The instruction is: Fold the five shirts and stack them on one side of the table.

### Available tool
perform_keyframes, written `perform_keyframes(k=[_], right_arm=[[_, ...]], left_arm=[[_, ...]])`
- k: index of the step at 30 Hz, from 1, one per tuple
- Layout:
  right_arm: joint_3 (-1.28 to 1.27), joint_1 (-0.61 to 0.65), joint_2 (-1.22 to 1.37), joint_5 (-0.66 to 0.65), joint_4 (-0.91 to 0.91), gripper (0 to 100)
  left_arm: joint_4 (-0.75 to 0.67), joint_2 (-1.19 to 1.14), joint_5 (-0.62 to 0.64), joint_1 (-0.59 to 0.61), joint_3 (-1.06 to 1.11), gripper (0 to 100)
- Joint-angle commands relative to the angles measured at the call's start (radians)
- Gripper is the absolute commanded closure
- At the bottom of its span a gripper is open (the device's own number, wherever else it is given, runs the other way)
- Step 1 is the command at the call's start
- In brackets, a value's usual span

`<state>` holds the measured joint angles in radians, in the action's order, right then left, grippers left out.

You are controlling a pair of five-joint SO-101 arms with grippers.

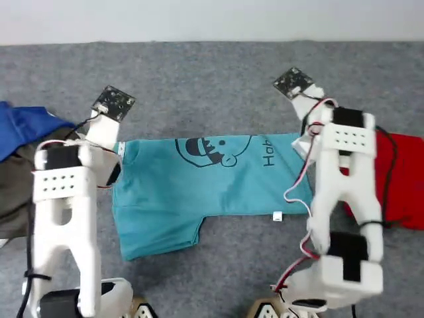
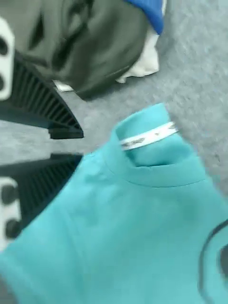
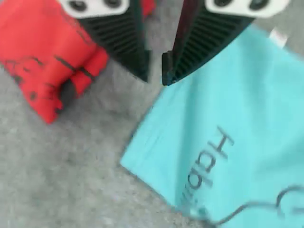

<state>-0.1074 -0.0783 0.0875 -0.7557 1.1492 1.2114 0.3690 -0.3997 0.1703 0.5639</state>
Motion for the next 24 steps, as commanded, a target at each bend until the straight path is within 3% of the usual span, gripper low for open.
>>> perform_keyframes(k=[1,8,16,24], right_arm=[[0.055,0.045,0.074,0.049,-0.076,98.7],[0.195,0.059,0.305,0.152,-0.191,99.0],[0.514,0.008,0.622,0.172,-0.186,99.0],[0.809,-0.024,0.743,0.173,0.041,99.0]], left_arm=[[-0.123,0.020,0.025,-0.037,0.061,98],[-0.252,-0.014,0.025,-0.041,0.156,98],[-0.180,-0.121,0.025,-0.037,0.087,98],[-0.175,-0.120,0.025,-0.018,0.085,98]])
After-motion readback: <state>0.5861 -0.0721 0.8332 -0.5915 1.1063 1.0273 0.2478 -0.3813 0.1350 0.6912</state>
